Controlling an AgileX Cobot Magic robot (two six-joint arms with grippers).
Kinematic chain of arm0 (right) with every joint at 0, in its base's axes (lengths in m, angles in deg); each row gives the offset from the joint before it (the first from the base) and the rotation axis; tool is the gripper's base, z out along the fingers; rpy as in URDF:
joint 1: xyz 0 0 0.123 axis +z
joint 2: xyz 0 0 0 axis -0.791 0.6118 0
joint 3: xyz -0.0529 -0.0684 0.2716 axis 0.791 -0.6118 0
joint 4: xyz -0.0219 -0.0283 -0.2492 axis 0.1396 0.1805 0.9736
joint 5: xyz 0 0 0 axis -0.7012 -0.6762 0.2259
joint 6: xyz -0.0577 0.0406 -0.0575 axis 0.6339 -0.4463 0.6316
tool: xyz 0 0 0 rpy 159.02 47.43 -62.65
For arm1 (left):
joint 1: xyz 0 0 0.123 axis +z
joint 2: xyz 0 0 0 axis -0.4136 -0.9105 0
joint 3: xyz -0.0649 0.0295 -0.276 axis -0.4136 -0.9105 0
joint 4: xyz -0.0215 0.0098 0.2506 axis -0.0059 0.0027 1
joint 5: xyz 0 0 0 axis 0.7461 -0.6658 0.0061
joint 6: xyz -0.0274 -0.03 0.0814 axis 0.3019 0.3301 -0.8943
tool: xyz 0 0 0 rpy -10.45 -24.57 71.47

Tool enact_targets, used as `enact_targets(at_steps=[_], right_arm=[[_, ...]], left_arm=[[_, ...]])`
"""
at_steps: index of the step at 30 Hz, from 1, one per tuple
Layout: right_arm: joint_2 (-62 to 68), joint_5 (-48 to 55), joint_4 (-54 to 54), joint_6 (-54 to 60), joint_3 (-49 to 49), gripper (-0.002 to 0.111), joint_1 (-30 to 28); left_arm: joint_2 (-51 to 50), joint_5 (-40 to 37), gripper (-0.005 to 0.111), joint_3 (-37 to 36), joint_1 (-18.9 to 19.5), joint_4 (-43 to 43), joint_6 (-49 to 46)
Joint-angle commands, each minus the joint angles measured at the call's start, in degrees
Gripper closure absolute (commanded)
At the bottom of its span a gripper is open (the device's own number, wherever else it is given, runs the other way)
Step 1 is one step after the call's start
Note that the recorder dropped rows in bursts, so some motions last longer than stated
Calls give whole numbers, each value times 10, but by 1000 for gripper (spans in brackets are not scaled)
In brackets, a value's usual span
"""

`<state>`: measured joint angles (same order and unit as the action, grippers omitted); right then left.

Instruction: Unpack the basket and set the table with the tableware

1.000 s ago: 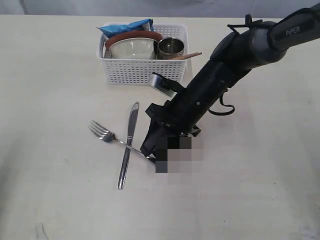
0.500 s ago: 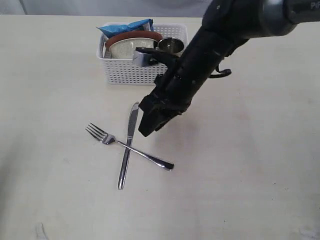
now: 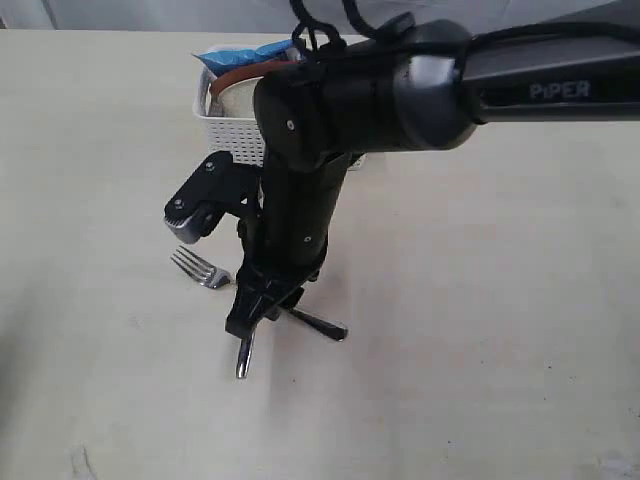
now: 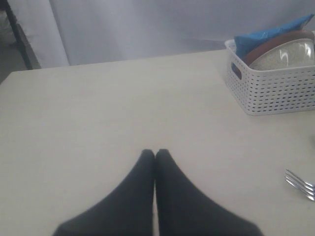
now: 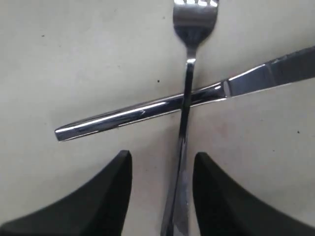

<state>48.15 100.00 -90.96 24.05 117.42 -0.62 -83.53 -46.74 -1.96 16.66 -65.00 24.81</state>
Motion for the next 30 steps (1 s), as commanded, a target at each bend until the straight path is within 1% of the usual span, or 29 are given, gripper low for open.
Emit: enact_targets(at_steps=[1,12,25,26,27,30], right_arm=[[17,-14,18,-16,1,69,-1],[36,-41,51,-23,1,69,-1],[68,-30,55,-36,1,69,-1],[69,-30,55,-38,1,71,-1],[69,-30,55,-38,1,75,-1],[67,-26,55,-38,1,97,-1]], left_arm=[[2,6,106,-1,-2,0,-1],[2,6,106,-1,-2,0,-1],[2,6,106,-1,-2,0,-1],[2,6,106,-1,-2,0,-1],[2,6,106,-1,-2,0,-1],[2,6,106,-1,-2,0,-1]])
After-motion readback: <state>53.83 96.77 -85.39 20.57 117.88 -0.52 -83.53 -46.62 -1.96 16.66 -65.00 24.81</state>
